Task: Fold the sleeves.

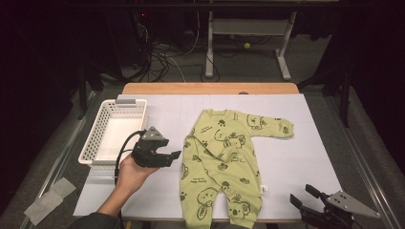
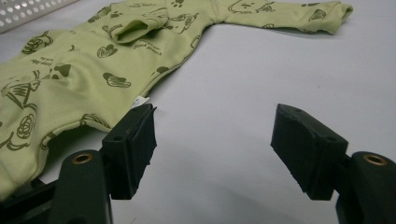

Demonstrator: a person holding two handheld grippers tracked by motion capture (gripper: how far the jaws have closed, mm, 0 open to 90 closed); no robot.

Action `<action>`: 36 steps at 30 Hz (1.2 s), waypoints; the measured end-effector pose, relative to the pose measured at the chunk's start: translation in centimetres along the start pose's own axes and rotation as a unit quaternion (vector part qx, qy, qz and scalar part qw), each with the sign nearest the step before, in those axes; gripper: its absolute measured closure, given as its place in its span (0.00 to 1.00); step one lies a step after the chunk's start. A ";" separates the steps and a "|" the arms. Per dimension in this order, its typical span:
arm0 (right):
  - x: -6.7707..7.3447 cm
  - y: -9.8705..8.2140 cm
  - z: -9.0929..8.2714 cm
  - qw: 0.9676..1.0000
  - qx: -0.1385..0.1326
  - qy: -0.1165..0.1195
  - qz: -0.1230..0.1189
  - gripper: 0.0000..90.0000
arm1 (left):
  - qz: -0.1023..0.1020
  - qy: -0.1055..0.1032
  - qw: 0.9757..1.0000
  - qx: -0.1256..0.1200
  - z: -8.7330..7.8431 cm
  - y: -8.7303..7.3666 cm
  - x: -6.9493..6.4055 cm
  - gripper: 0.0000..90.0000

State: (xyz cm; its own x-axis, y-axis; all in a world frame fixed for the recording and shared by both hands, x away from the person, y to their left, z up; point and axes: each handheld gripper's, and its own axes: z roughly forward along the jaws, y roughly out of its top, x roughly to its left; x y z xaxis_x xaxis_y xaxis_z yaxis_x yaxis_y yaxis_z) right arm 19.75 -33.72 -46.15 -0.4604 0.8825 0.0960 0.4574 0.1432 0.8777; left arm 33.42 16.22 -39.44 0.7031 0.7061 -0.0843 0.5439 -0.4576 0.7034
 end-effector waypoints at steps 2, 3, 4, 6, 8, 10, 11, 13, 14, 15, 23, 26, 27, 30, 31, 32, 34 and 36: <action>0.0 0.0 -0.1 1.000 -0.003 -0.001 0.000 0.35 | 0.000 0.000 1.000 -0.003 -0.1 -0.2 0.0 0.37; 0.0 0.0 -0.1 1.000 -0.003 -0.001 -0.001 0.35 | 0.000 0.000 1.000 -0.005 -0.2 -0.2 0.0 0.37; 0.0 0.0 -0.1 1.000 -0.003 -0.001 -0.001 0.35 | -0.001 0.000 1.000 -0.006 -0.2 -0.3 0.0 0.37; 0.0 0.0 0.0 1.000 -0.002 -0.001 0.000 0.35 | -0.004 -0.002 1.000 -0.007 -0.3 -0.5 0.1 0.37; 0.0 0.0 0.0 1.000 -0.001 -0.001 0.001 0.35 | -0.003 0.000 1.000 -0.007 -0.4 -0.8 0.2 0.37; 0.0 0.0 0.0 1.000 0.000 -0.001 0.000 0.35 | -0.002 0.003 1.000 -0.010 -0.5 -1.1 0.1 0.37; 0.0 0.0 0.0 1.000 0.000 -0.001 -0.001 0.35 | -0.003 0.002 1.000 -0.012 -0.6 -1.3 0.2 0.37; 0.1 0.0 0.0 1.000 -0.001 -0.002 -0.001 0.35 | -0.005 0.003 1.000 -0.016 -0.9 -1.6 0.2 0.37; 0.1 0.0 0.0 1.000 0.000 -0.002 -0.002 0.35 | -0.004 0.004 1.000 -0.019 -1.0 -1.8 0.2 0.37; 0.1 0.0 0.0 1.000 0.000 -0.002 -0.001 0.35 | -0.004 0.006 1.000 -0.022 -1.2 -1.9 0.2 0.37; 0.0 0.0 0.0 1.000 0.000 -0.002 0.000 0.35 | -0.018 0.018 0.998 -0.050 -2.6 -4.6 0.5 0.37; 0.1 0.1 0.1 1.000 0.002 -0.002 -0.001 0.35 | -0.028 0.021 0.998 -0.056 -3.1 -5.9 0.9 0.37; 0.1 0.1 0.1 1.000 0.002 -0.002 -0.003 0.35 | -0.029 0.023 0.998 -0.058 -3.2 -6.2 1.0 0.37; 0.1 0.1 0.1 1.000 0.002 -0.003 0.000 0.35 | -0.033 0.029 0.997 -0.066 -3.8 -6.8 1.0 0.37; 0.0 0.1 0.1 1.000 0.001 -0.003 0.001 0.35 | -0.032 0.031 0.997 -0.068 -4.0 -7.0 1.0 0.37; 0.0 0.1 0.1 1.000 0.001 -0.004 0.001 0.35 | -0.032 0.033 0.996 -0.072 -4.1 -7.3 1.0 0.37; 0.0 0.1 0.1 1.000 0.001 -0.004 0.001 0.35 | -0.033 0.036 0.996 -0.077 -4.3 -7.8 0.9 0.37; 0.0 0.1 0.1 1.000 0.002 -0.004 0.002 0.35 | -0.033 0.037 0.996 -0.079 -4.4 -8.4 1.0 0.37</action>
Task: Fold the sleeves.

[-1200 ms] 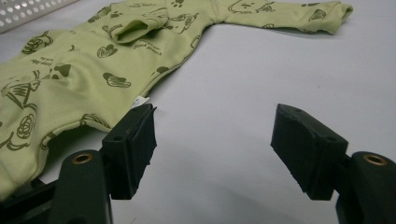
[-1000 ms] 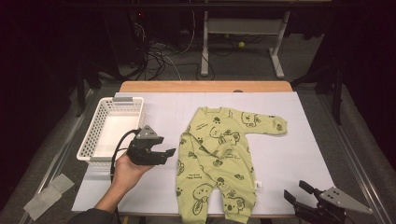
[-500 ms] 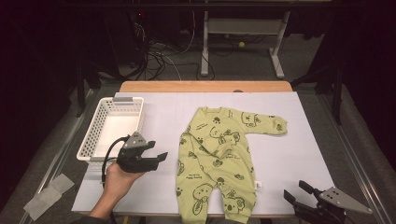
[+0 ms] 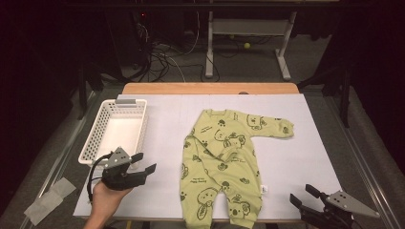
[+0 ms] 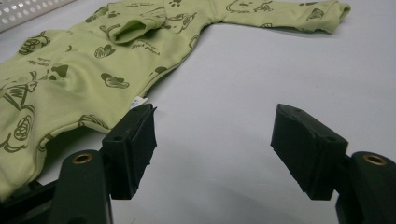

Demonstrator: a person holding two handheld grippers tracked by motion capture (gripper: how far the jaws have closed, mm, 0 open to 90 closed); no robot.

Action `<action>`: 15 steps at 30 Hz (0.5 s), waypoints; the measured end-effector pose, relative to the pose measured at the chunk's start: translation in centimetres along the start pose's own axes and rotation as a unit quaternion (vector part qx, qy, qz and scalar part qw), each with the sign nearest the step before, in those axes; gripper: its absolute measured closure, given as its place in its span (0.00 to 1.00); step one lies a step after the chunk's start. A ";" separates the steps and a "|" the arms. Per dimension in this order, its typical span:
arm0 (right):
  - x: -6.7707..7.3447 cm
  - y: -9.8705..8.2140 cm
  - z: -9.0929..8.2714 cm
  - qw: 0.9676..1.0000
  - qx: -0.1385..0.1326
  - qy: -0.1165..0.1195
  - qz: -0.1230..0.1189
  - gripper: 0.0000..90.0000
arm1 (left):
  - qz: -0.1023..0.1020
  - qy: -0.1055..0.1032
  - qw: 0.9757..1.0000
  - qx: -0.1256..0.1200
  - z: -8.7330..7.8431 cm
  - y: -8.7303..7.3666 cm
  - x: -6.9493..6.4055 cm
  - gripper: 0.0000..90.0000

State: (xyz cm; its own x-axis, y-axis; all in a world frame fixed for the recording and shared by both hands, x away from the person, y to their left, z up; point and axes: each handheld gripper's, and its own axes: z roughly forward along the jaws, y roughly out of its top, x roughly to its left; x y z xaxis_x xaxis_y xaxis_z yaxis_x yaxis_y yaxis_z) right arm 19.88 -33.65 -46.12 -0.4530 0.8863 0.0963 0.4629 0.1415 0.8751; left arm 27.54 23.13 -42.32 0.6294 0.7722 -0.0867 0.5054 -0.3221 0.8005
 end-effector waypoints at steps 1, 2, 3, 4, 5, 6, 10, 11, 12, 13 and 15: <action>0.0 0.0 0.0 1.000 0.000 0.001 0.003 0.35 | 0.000 0.001 1.000 0.001 0.0 -0.3 0.1 0.37; 0.0 0.0 0.0 1.000 0.000 0.002 0.004 0.35 | -0.001 0.001 1.000 0.002 0.0 -0.5 0.2 0.37; 0.0 0.0 0.0 1.000 0.000 0.002 0.005 0.35 | -0.001 0.002 1.000 0.002 -0.1 -0.7 0.2 0.37; 0.0 0.0 0.0 1.000 -0.003 0.000 0.003 0.34 | -0.001 0.002 1.000 0.002 -0.1 -0.7 0.2 0.37; 0.1 0.1 -0.1 1.000 -0.005 -0.001 -0.004 0.35 | 0.000 0.005 1.000 -0.003 -0.2 -1.1 0.3 0.37; 0.3 0.1 -0.1 1.000 -0.006 -0.002 -0.010 0.35 | 0.000 0.007 1.000 -0.006 -0.3 -1.2 0.3 0.37; 0.5 0.6 -0.2 1.000 -0.013 0.008 -0.006 0.34 | -0.003 0.014 1.000 -0.017 -0.7 -1.8 0.3 0.37; 0.5 0.7 -0.2 1.000 -0.015 0.009 -0.001 0.34 | -0.005 0.015 1.000 -0.018 -0.8 -2.0 0.3 0.37; 0.5 0.9 -0.3 1.000 -0.018 0.006 0.001 0.34 | -0.006 0.015 1.000 -0.018 -0.9 -2.2 0.3 0.37; 0.5 1.0 -0.4 1.000 -0.022 0.004 0.001 0.34 | -0.008 0.016 1.000 -0.018 -1.1 -2.4 0.3 0.37; 0.5 1.4 -0.6 1.000 -0.025 0.005 0.005 0.34 | -0.011 0.019 1.000 -0.022 -1.4 -2.8 0.4 0.37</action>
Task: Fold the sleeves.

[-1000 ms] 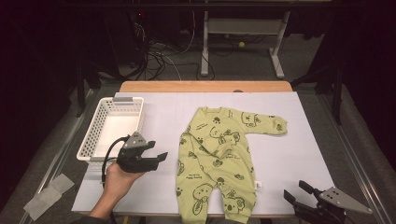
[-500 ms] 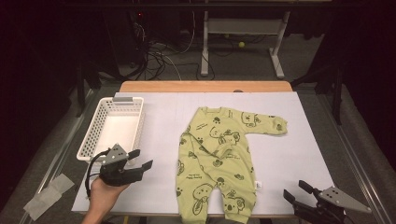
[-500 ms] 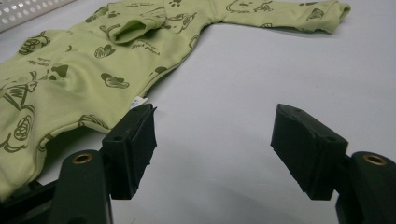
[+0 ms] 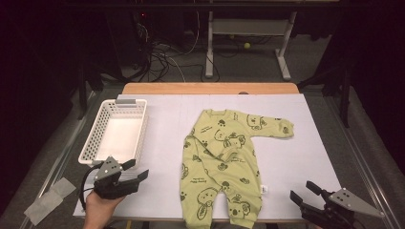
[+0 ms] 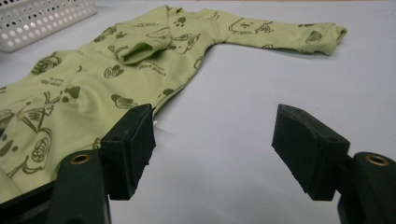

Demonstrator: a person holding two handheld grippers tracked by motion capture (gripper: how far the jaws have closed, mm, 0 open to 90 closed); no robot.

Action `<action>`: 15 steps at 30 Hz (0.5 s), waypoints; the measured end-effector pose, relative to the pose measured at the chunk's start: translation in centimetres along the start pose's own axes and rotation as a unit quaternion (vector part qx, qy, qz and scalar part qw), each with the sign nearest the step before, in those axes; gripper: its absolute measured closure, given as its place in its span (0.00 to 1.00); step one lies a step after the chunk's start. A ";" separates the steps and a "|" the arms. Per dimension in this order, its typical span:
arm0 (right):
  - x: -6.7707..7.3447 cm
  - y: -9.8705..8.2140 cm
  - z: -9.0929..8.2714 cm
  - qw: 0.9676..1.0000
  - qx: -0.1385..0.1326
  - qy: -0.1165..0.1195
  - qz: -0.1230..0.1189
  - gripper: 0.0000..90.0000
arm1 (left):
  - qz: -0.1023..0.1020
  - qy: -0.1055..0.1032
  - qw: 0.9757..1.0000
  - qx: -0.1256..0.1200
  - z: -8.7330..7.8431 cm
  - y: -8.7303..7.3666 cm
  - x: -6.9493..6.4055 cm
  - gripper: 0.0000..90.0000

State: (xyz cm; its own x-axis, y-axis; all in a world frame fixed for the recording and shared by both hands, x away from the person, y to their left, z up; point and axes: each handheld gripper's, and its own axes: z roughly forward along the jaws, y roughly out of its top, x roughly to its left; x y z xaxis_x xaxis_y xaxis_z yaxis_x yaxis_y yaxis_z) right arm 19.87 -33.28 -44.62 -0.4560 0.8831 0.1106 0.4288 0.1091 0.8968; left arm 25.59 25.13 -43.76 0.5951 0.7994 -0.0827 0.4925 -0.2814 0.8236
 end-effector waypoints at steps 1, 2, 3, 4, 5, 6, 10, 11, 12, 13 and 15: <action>0.0 0.2 0.0 1.000 0.003 0.002 -0.002 0.34 | -0.001 0.002 1.000 -0.001 -0.2 -0.2 0.1 0.37; 0.0 0.5 0.0 1.000 0.008 0.002 -0.007 0.33 | -0.002 0.005 1.000 -0.002 -0.3 -0.4 0.1 0.37; 0.1 0.7 0.0 1.000 0.011 0.002 -0.015 0.34 | -0.004 0.006 1.000 -0.002 -0.5 -0.6 0.2 0.37; 0.1 1.0 0.0 1.000 0.012 0.003 -0.021 0.35 | -0.006 0.008 1.000 -0.003 -0.6 -0.7 0.3 0.37; 0.1 1.2 0.0 1.000 0.013 0.005 -0.023 0.35 | -0.006 0.008 1.000 -0.003 -0.6 -0.7 0.3 0.37; 0.0 1.5 0.1 1.000 0.013 0.008 -0.022 0.35 | -0.014 0.010 1.000 -0.006 -0.8 -1.2 0.4 0.37; -0.2 2.6 0.9 0.999 0.021 0.014 -0.032 0.34 | -0.033 0.008 0.999 -0.010 -1.3 -2.1 0.7 0.37; -0.1 2.8 1.3 0.999 0.026 0.015 -0.037 0.34 | -0.033 0.011 0.999 -0.010 -1.4 -2.3 0.7 0.37; 0.0 3.0 1.6 0.999 0.029 0.015 -0.041 0.34 | -0.035 0.014 0.999 -0.011 -1.6 -2.5 0.8 0.37; 0.0 3.2 1.9 0.998 0.029 0.017 -0.045 0.34 | -0.039 0.015 0.999 -0.014 -1.7 -2.7 0.8 0.37; 0.1 3.4 2.6 0.998 0.028 0.024 -0.042 0.33 | -0.048 0.015 0.999 -0.015 -1.8 -3.1 1.0 0.37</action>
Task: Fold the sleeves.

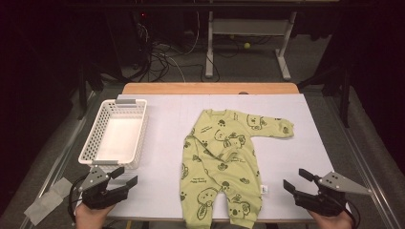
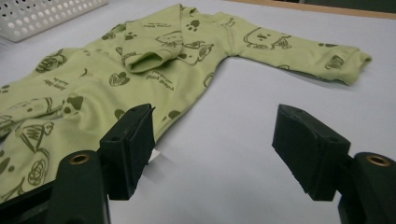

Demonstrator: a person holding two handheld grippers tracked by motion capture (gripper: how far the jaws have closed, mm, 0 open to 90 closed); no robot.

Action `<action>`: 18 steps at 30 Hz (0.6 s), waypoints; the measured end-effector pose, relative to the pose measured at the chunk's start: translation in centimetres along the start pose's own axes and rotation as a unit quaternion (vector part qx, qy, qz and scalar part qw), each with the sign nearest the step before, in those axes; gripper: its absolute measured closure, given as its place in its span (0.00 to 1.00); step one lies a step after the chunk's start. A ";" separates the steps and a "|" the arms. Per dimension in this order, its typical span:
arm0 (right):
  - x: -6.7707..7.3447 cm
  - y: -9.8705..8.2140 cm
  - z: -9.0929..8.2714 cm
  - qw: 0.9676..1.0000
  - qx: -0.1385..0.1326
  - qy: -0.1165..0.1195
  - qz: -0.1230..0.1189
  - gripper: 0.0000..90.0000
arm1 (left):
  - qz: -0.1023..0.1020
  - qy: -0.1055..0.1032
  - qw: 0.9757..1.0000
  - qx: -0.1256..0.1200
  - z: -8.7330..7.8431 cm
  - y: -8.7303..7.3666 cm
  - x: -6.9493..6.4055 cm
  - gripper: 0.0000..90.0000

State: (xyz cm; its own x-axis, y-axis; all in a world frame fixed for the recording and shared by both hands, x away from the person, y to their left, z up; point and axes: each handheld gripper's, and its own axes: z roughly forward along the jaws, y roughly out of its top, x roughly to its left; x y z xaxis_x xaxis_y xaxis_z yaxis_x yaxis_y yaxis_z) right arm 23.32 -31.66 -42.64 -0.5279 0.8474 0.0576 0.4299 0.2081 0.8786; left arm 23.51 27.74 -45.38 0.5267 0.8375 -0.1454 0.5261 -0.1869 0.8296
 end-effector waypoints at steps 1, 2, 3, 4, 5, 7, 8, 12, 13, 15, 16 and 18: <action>0.0 0.1 0.3 1.000 0.000 0.002 -0.001 0.33 | -0.004 0.001 1.000 0.002 0.0 -0.1 0.1 0.37; -0.1 0.3 0.7 1.000 0.000 0.003 -0.001 0.33 | -0.006 0.002 1.000 0.004 0.0 -0.3 0.2 0.37; -0.1 0.4 1.0 1.000 0.001 0.006 0.002 0.32 | -0.008 0.002 1.000 0.005 0.0 -0.3 0.2 0.37; -0.1 0.6 1.3 1.000 0.001 0.011 0.008 0.31 | -0.009 0.003 1.000 0.006 0.1 -0.4 0.2 0.37; -0.2 0.7 1.6 1.000 -0.001 0.015 0.010 0.31 | -0.009 0.004 1.000 0.005 0.1 -0.4 0.3 0.37; -0.5 1.0 2.2 1.000 -0.007 0.023 0.014 0.30 | -0.011 0.006 1.000 0.001 0.0 -0.4 0.3 0.37; -0.6 1.1 2.4 0.999 -0.010 0.024 0.019 0.30 | -0.014 0.005 1.000 -0.001 -0.1 -0.4 0.4 0.37; -1.5 1.9 3.4 0.999 -0.018 0.025 0.037 0.29 | -0.018 0.006 1.000 0.000 0.0 -0.5 0.7 0.37; -1.7 2.1 3.6 0.999 -0.018 0.023 0.038 0.30 | -0.018 0.006 1.000 0.001 0.0 -0.5 0.7 0.37; -2.1 2.7 4.2 0.999 -0.013 0.015 0.035 0.31 | -0.017 0.006 1.000 0.002 0.1 -0.5 0.7 0.37; -2.3 3.0 4.5 0.999 -0.009 0.011 0.035 0.32 | -0.016 0.006 1.000 0.002 0.1 -0.5 0.6 0.37; -2.9 3.5 5.2 0.999 0.000 -0.003 0.037 0.35 | -0.015 0.006 1.000 0.003 0.1 -0.5 0.6 0.37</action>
State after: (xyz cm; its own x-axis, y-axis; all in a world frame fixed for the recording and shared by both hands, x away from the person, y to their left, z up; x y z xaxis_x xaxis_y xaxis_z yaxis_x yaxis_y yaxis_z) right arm 30.12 -30.83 -42.14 -0.4905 0.8633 0.1187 0.4668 0.1453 0.8724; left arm 23.69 28.29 -45.94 0.5027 0.8487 -0.1642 0.5461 -0.1645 0.8214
